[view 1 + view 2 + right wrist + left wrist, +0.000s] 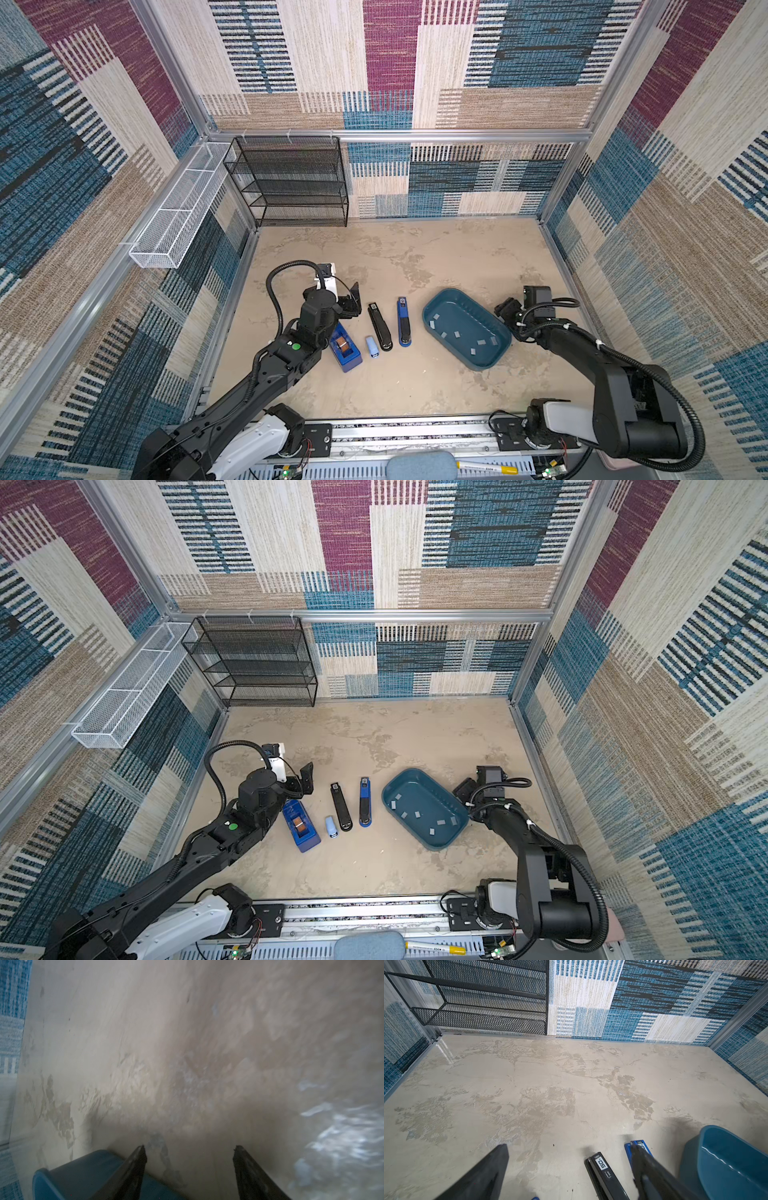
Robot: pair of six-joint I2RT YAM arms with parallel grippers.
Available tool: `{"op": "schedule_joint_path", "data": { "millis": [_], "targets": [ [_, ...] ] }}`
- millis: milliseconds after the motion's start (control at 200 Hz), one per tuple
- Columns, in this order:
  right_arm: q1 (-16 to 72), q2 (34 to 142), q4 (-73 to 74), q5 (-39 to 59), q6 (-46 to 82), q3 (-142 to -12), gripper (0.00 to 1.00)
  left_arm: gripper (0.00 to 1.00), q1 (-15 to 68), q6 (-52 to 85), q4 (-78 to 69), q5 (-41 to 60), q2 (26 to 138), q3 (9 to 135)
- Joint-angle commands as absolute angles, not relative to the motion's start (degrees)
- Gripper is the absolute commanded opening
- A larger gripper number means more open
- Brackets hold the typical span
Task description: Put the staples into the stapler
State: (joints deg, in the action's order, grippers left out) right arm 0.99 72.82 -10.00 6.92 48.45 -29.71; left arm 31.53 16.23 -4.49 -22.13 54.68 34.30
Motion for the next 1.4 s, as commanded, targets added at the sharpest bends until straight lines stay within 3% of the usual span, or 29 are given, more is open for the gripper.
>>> {"op": "schedule_joint_path", "data": {
  "millis": [0,185,341,431,591,661,801,997,1112,1297,1367,1397],
  "targets": [
    [5.3,72.5,-7.6,5.9,53.8,-30.8,0.70,0.95,31.5,16.1,-7.5,-22.3,54.2,34.5],
    [6.6,70.9,-10.8,0.2,50.4,-35.7,0.72,0.97,31.4,16.7,-6.6,-25.1,53.9,34.4],
    [6.6,65.8,-8.6,-15.6,35.9,-41.1,0.85,0.99,31.5,16.9,-7.1,-28.4,52.2,33.1],
    [6.4,63.2,-7.4,-29.3,33.6,-40.6,1.00,0.99,31.5,16.8,-8.4,-31.7,51.8,31.8],
    [5.6,58.8,24.4,-32.7,13.6,-23.6,1.00,0.99,31.3,10.5,-13.7,-40.9,55.4,30.8],
    [5.0,58.7,30.4,-35.6,11.6,-18.8,1.00,0.99,31.0,2.6,-22.5,-45.4,58.7,28.0],
    [-1.4,58.9,44.9,-23.6,13.4,-7.9,1.00,0.99,25.1,-2.1,-30.2,-45.4,65.9,25.1],
    [-2.6,64.9,54.7,-22.5,10.3,-6.2,1.00,0.99,16.3,1.1,-25.9,-43.1,73.9,27.6],
    [-2.6,68.6,56.6,-21.2,8.8,-7.9,1.00,0.98,13.5,-2.4,-42.1,-39.8,79.2,22.8],
    [-2.6,74.8,67.0,-14.3,7.4,-7.9,1.00,0.99,12.1,-3.6,-49.7,-37.2,81.0,20.3],
    [-2.6,82.6,79.8,-10.9,5.9,-6.5,1.00,0.99,8.9,-2.3,-58.2,-31.7,85.1,18.6],
    [-2.5,82.4,76.0,-7.1,4.4,-7.8,1.00,0.99,8.5,-2.6,-57.1,-30.9,85.3,19.2]
  ]
}}
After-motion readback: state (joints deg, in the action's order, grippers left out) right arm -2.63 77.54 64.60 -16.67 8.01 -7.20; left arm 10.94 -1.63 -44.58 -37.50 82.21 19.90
